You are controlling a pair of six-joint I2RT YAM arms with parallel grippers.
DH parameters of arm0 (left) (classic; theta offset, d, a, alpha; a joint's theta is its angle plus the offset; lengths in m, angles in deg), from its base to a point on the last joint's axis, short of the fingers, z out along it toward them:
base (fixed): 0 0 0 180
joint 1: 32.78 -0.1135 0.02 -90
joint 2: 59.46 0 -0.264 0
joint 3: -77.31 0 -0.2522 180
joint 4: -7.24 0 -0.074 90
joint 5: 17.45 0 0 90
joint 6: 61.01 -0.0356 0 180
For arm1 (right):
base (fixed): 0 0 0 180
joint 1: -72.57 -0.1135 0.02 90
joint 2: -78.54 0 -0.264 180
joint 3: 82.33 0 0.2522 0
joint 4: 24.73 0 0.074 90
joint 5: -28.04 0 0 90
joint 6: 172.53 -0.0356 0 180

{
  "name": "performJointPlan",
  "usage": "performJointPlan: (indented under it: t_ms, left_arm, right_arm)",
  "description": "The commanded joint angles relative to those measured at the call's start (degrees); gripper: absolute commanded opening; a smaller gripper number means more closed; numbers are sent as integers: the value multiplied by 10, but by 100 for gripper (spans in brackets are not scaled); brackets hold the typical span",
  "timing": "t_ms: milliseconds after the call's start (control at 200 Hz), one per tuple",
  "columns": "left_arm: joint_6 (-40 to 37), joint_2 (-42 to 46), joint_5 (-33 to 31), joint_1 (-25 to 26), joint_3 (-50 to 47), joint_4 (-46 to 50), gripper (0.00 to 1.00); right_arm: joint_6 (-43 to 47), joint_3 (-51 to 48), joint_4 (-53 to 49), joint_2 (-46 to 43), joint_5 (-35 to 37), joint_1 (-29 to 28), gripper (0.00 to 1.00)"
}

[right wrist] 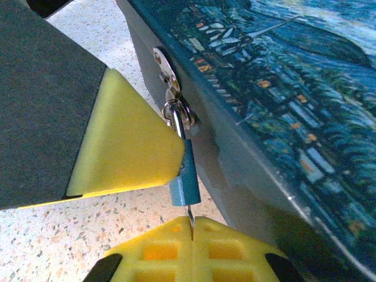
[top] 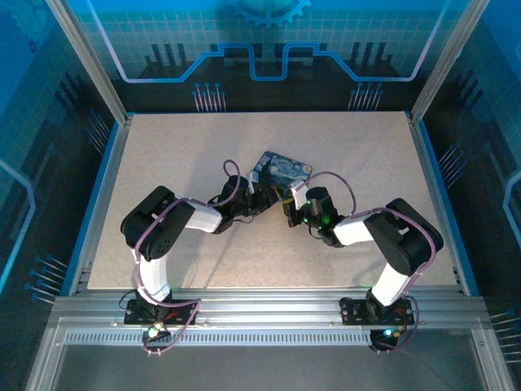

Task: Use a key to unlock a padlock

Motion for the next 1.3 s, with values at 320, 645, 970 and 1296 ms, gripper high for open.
performJointPlan:
  t_ms: [320, 645, 970, 1296]
  left_arm:
    - [11, -6, 37, 22, 4, 11, 26]
    - [11, -3, 27, 23, -2, 12, 42]
    - [14, 36, 18, 7, -32, 8, 60]
    - [55, 102, 2, -44, -131, -81, 65]
  right_arm:
    - [-13, 40, 98, 0, -60, 0, 0]
    - [-13, -3, 73, -1, -62, 23, 0]
    - [-16, -6, 53, 13, -68, 25, 0]
    - [-55, 4, 12, -8, -89, 26, 0]
